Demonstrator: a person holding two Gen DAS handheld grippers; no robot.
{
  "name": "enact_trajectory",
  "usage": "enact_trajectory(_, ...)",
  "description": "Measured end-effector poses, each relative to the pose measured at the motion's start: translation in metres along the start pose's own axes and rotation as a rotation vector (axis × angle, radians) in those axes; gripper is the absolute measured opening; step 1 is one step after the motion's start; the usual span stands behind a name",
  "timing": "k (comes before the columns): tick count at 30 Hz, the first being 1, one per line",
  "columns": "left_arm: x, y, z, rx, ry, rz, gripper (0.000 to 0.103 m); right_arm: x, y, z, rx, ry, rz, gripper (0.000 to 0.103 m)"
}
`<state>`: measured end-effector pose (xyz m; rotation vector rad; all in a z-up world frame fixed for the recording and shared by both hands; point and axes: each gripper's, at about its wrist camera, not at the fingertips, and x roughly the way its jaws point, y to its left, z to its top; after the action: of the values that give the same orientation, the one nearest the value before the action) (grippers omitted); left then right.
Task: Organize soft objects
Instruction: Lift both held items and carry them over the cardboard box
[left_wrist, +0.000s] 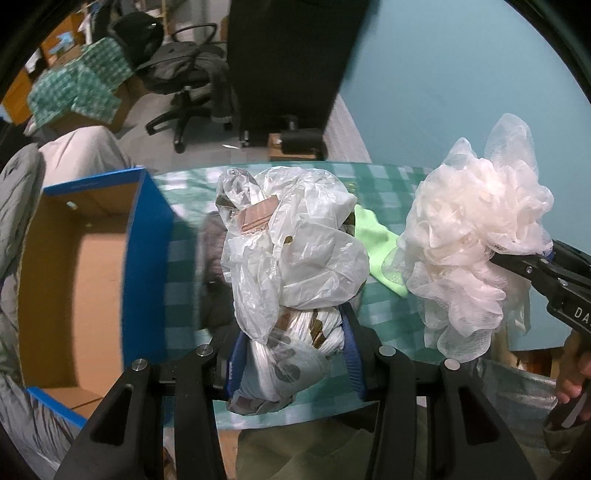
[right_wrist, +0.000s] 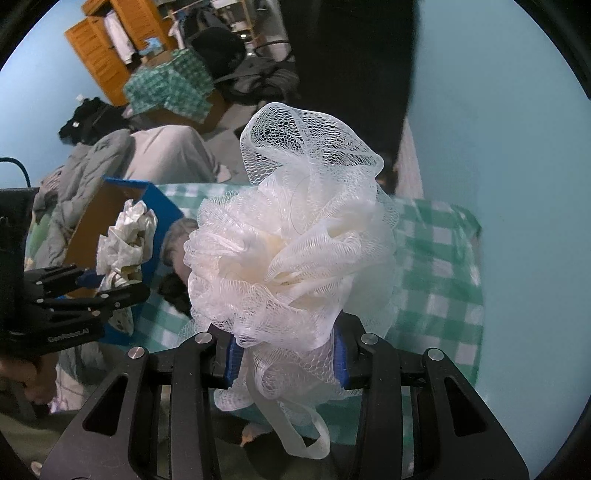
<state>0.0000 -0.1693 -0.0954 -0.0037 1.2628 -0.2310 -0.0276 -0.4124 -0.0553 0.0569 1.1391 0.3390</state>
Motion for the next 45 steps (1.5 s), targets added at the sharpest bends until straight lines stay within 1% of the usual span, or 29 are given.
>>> enact_trajectory(17,-0.032,0.087,-0.01,-0.144,-0.061,0.066,0.046,0.026,0.089,0.043,-0.152,-0.014,0.102,0.036)
enact_trajectory(30,-0.053,0.155,-0.023,-0.249,-0.1,0.112,0.046,0.042,0.159,0.066,-0.26,-0.038,0.178,0.036)
enact_trajectory(37,-0.06,0.181,-0.033,-0.283,-0.108,0.132,0.046,0.052,0.195,0.076,-0.306,-0.04,0.208,0.036)
enact_trajectory(45,-0.058,0.216,-0.038,-0.309,-0.104,0.159,0.046,0.073,0.24,0.085,-0.354,-0.028,0.233,0.036)
